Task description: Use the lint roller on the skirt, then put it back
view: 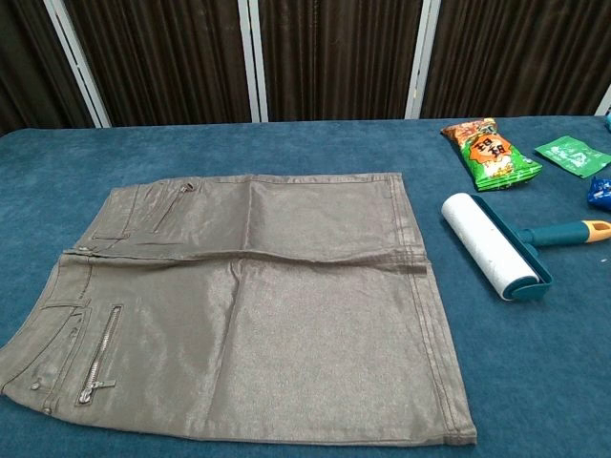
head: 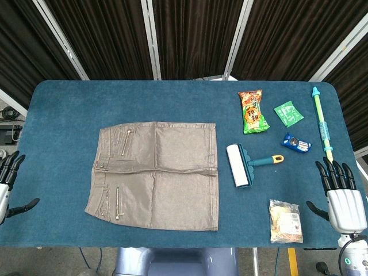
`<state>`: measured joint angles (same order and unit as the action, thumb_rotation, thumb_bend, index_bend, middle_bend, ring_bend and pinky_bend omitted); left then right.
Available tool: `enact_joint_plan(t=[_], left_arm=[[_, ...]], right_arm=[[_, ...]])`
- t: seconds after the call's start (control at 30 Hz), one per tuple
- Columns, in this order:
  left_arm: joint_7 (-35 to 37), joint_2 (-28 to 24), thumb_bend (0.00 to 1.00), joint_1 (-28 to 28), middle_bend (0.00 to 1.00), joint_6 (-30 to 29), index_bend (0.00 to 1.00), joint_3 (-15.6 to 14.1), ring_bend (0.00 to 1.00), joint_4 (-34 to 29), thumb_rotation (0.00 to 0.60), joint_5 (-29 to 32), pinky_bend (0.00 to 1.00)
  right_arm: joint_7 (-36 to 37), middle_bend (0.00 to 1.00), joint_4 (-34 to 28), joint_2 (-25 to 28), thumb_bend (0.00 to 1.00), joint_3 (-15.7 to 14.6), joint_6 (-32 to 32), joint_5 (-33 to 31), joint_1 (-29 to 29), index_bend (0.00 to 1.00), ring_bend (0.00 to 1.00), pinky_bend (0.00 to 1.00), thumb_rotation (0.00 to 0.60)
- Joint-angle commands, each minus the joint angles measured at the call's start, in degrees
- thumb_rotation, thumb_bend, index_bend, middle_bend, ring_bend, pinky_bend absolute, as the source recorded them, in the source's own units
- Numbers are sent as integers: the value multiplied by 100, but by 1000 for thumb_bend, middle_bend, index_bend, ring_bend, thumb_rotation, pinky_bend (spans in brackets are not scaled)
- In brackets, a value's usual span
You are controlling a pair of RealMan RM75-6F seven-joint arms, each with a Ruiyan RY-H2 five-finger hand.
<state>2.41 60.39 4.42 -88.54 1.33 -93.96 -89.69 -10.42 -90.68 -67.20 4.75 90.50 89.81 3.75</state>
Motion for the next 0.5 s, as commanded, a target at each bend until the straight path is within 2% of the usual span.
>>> enact_joint_plan(t=[0.03,0.27,0.4,0.5], left_arm=[[24,-12,0,-18,0,15,0,-3,0,-17,600,46,0],[102,0,0,-33,0,-39,0,32,0,48,600,56,0],[99,17,0,-25,0,-87,0,52,0,51,600,4,0],[59,40,0,-7,0,-74,0,70,0,45,600,12,0]], right_arm=[[-30,0,-55,19,0,-31,-43,7,26,0,0,57,600],[18,0,16,-46,0,-74,-253,35,128,0,0,35,600],[423,0,106,9,0,83,-1071,-247,584,0,0,34,600],[677,0,410,16,0,241,-1959,-503,1105,0,0,34,600]])
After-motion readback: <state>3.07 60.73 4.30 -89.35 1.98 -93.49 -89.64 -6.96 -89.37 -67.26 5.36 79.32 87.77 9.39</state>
